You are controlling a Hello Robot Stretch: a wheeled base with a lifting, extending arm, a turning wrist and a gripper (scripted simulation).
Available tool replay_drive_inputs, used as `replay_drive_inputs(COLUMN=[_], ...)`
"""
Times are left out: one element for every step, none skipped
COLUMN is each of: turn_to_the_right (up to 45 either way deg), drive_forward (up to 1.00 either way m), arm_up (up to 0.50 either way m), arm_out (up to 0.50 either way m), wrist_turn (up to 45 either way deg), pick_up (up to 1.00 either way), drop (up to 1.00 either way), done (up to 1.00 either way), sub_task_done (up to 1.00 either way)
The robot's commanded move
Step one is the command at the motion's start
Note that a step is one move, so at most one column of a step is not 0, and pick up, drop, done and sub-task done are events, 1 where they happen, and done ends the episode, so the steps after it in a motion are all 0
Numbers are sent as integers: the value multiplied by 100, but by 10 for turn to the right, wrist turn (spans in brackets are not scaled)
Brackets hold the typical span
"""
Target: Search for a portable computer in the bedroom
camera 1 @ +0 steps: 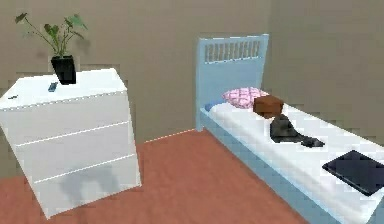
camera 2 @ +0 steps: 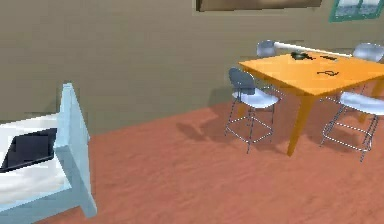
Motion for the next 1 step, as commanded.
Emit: replay_drive_inputs(turn_to_the_right=[180], drive_forward=[0], arm_up=[0], arm_out=[0], wrist_turn=[0], pick_up=[0], drop=[0], done=[0], sub_task_done=[0])
